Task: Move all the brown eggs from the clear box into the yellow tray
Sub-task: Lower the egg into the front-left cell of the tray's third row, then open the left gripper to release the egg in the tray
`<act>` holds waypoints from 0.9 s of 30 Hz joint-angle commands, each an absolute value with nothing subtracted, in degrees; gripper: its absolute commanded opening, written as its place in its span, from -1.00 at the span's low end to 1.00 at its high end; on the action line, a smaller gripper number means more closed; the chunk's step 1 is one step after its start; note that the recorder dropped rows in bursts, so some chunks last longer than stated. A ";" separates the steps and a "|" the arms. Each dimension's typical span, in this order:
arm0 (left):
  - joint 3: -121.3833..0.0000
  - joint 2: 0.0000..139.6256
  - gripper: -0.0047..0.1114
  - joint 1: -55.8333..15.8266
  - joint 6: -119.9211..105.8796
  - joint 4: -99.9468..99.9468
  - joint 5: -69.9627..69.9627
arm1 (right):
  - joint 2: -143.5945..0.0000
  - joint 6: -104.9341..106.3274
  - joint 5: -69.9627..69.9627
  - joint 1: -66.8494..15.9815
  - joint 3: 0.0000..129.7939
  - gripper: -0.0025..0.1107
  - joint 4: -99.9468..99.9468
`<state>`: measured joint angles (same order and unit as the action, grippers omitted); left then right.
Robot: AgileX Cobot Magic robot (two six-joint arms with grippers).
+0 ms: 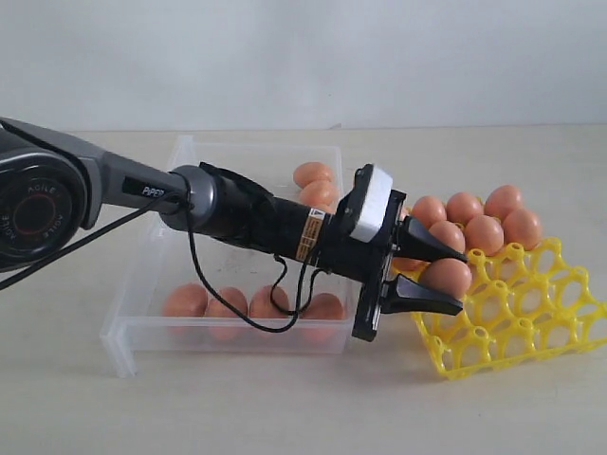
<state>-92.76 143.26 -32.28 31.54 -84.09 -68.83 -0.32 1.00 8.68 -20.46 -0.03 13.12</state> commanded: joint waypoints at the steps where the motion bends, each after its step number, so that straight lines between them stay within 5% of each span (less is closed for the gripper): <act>1: -93.43 146.18 -0.85 -32.66 35.61 -84.35 -67.67 | 0.00 1.19 8.46 -20.52 0.00 -0.96 13.09; 21: -94.14 148.62 -0.85 -32.55 43.77 -75.79 -55.67 | 0.00 1.19 8.46 -20.52 0.00 -0.96 13.09; 27: -94.14 148.62 -0.28 -32.55 44.86 -74.29 -54.93 | 0.00 1.19 8.46 -20.52 0.00 -0.96 13.09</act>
